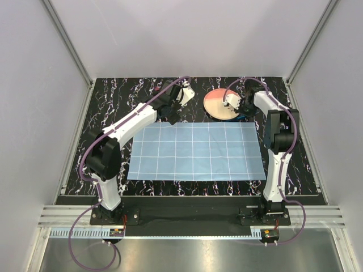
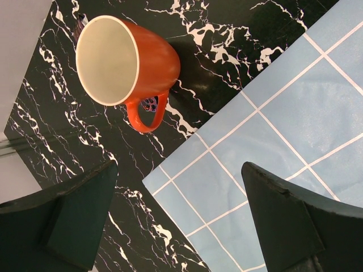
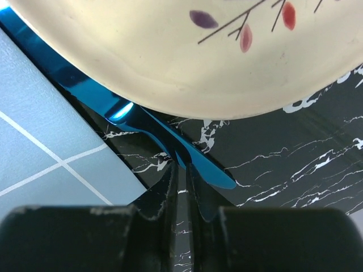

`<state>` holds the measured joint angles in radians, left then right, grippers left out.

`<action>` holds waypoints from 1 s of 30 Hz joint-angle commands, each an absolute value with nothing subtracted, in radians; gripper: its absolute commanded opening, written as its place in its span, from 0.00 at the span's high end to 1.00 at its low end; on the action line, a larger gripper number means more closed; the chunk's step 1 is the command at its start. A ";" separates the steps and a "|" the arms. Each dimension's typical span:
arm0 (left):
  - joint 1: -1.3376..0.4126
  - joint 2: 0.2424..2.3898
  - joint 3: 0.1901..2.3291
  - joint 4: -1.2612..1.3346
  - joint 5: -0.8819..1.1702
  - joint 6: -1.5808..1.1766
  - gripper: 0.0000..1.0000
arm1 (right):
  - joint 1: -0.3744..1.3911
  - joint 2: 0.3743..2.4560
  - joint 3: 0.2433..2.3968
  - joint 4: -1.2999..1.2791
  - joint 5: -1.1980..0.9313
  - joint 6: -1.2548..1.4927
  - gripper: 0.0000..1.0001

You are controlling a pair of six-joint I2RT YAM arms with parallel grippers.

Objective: Set the dinner table for one person
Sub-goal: Move the knife to the center of the board.

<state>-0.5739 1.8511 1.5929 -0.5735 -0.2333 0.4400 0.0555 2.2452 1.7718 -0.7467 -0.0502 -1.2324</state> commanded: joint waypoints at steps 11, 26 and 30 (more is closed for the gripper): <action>-0.566 1.792 1.634 -0.543 -0.239 0.437 0.01 | -0.047 2.195 1.618 -0.776 -0.025 -1.177 0.84; -0.563 1.799 1.640 -0.540 -0.232 0.426 0.01 | -0.074 2.152 1.656 -0.769 -0.005 -1.232 0.49; -0.561 1.799 1.637 -0.538 -0.236 0.417 0.01 | -0.066 2.175 1.712 -0.761 0.017 -1.325 0.46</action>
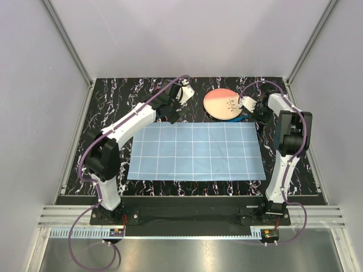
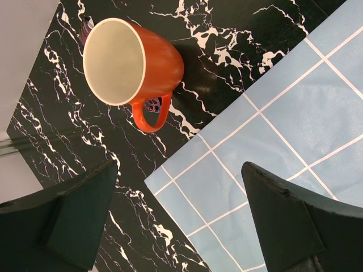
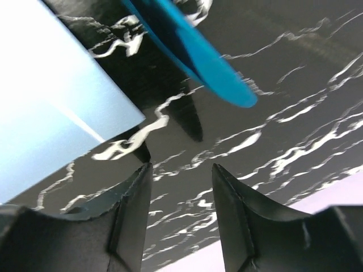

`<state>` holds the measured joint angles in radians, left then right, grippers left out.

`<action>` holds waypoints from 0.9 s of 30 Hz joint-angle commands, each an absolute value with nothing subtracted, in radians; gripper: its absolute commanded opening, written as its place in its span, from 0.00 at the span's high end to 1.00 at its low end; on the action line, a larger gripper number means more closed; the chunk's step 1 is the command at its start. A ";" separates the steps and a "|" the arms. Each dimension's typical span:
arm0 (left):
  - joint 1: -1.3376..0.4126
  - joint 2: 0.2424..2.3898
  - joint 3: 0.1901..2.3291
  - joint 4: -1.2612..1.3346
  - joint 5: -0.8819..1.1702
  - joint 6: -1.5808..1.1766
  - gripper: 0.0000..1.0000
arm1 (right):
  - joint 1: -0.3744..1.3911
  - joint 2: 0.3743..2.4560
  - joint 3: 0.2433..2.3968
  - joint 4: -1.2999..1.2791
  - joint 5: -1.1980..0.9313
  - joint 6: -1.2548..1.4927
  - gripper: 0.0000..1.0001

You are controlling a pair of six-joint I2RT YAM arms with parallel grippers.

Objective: Set the dinner table for one person
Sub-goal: Move the knife to the center of the board.

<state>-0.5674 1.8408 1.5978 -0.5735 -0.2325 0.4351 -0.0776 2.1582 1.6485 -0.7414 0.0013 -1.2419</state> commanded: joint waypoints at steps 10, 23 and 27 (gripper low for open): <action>-0.555 1.778 1.611 -0.523 -0.247 0.419 0.01 | -0.012 2.290 1.904 -0.762 0.021 -1.466 0.46; -0.546 1.775 1.615 -0.517 -0.268 0.449 0.01 | 0.064 2.344 1.916 -0.765 0.003 -1.503 0.46; -0.540 1.773 1.621 -0.515 -0.272 0.456 0.01 | 0.069 2.329 1.895 -0.765 0.003 -1.496 0.46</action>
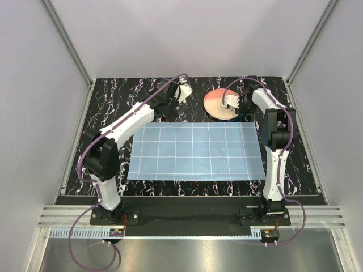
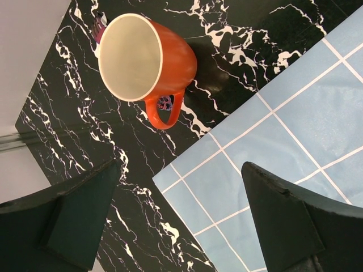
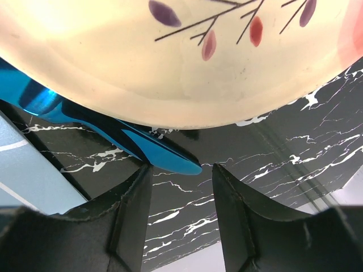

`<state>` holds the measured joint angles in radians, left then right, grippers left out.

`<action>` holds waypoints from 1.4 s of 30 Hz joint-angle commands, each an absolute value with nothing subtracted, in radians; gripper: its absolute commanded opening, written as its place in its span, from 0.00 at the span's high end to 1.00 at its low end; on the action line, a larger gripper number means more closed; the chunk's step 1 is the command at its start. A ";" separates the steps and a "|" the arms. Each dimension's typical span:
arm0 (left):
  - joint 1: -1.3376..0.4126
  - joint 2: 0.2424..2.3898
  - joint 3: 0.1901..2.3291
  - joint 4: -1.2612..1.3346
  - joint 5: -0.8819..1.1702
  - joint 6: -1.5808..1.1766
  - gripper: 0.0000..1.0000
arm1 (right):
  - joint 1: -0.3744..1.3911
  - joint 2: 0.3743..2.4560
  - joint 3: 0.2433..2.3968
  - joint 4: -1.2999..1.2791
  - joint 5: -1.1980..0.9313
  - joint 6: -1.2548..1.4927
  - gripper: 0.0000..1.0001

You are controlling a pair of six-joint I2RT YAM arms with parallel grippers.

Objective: Set the dinner table for one person
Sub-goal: Move the knife to the center of the board.

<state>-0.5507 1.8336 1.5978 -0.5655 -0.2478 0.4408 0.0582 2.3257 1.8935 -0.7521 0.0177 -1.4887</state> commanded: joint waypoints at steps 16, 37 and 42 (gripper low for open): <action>-0.534 1.787 1.638 -0.512 -0.265 0.462 0.01 | 0.086 2.330 1.887 -0.831 -0.046 -1.514 0.44; -0.525 1.766 1.623 -0.511 -0.267 0.480 0.01 | 0.100 2.367 1.868 -0.936 -0.055 -1.394 0.66; -0.522 1.763 1.618 -0.511 -0.259 0.476 0.01 | 0.092 2.350 1.835 -0.936 -0.034 -1.376 0.69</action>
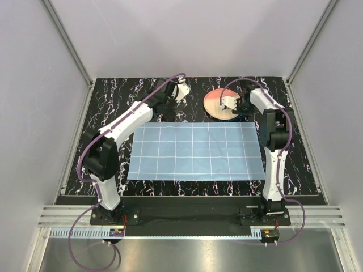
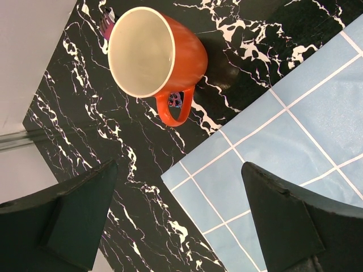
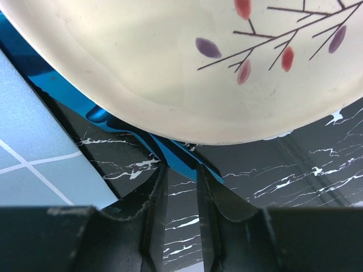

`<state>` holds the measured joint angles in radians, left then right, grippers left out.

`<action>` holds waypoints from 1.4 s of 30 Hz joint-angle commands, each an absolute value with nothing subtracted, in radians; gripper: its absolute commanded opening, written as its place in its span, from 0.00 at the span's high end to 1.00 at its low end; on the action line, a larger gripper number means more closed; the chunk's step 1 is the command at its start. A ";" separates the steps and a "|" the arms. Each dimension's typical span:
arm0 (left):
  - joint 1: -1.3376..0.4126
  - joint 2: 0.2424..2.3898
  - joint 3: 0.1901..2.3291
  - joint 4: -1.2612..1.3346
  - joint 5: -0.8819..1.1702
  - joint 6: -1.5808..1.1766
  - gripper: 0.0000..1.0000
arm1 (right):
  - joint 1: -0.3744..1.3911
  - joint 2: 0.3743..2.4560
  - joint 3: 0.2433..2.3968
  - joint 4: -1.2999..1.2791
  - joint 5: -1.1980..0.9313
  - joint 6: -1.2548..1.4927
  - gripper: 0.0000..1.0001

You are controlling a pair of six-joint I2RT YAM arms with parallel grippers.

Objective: Set the dinner table for one person
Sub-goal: Move the knife to the center of the board.

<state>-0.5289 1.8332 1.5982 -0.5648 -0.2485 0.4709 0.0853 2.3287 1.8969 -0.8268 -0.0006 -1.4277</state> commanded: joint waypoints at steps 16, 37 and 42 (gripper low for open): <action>-0.517 1.755 1.612 -0.505 -0.250 0.465 0.01 | 0.072 2.253 1.827 -0.946 -0.086 -1.287 0.55; -0.517 1.753 1.621 -0.502 -0.253 0.451 0.01 | 0.117 2.312 1.947 -0.939 -0.113 -1.292 0.48; -0.517 1.752 1.623 -0.503 -0.256 0.449 0.01 | 0.124 2.356 1.983 -0.939 -0.112 -1.295 0.48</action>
<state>-0.5224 1.8072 1.5982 -0.5499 -0.2478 0.4625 0.1108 2.3276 1.9388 -0.9260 -0.0891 -1.2934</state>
